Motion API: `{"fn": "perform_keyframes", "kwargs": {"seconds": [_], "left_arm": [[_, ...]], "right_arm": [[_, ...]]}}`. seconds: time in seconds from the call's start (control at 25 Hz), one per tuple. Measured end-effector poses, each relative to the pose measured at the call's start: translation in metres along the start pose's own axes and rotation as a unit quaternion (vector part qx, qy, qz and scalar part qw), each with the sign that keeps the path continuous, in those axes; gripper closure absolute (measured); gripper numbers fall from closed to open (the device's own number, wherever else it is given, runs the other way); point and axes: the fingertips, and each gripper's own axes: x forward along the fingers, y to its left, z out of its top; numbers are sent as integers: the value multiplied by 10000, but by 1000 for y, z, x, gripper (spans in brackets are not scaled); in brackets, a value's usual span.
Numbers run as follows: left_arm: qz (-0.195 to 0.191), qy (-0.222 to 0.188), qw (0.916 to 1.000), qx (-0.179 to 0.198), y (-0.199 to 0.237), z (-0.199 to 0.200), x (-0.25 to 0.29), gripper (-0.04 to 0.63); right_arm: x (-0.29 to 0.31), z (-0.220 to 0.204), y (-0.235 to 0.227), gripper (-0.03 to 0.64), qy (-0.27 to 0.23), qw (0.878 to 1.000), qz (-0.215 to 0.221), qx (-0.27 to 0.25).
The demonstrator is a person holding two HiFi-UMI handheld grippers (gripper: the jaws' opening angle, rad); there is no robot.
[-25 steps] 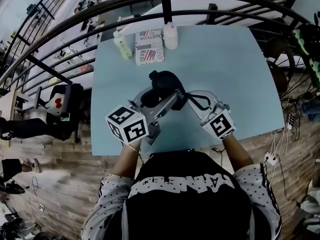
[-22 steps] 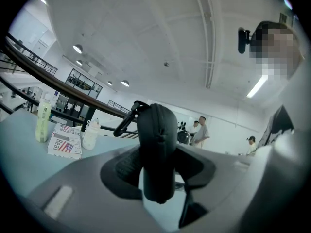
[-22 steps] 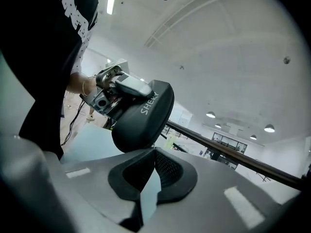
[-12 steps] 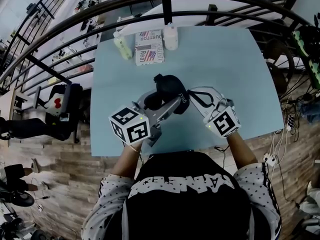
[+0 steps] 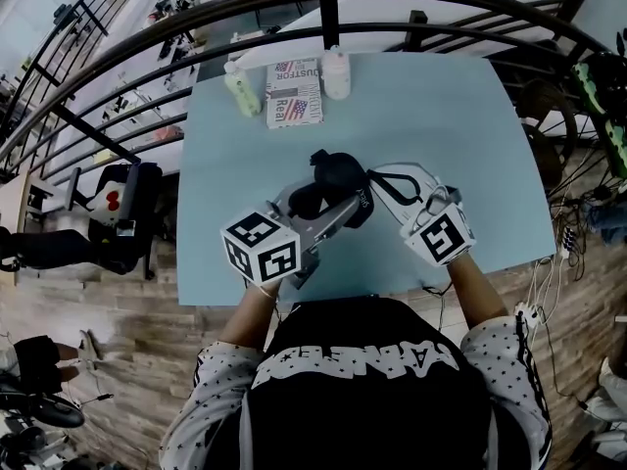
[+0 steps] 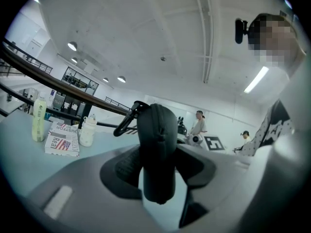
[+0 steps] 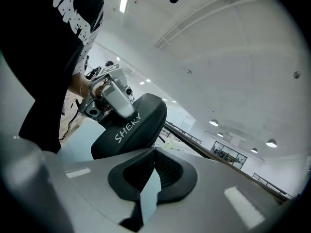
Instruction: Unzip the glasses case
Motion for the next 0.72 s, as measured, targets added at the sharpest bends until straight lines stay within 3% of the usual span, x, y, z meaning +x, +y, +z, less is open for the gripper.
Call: {"fn": "perform_keyframes", "kwargs": {"seconds": [0.72], "left_arm": [[-135,285,9995,-13,-3,-14,5,595]], "right_arm": [[1,13,-9,609,-29,9993,140,-346]]}}
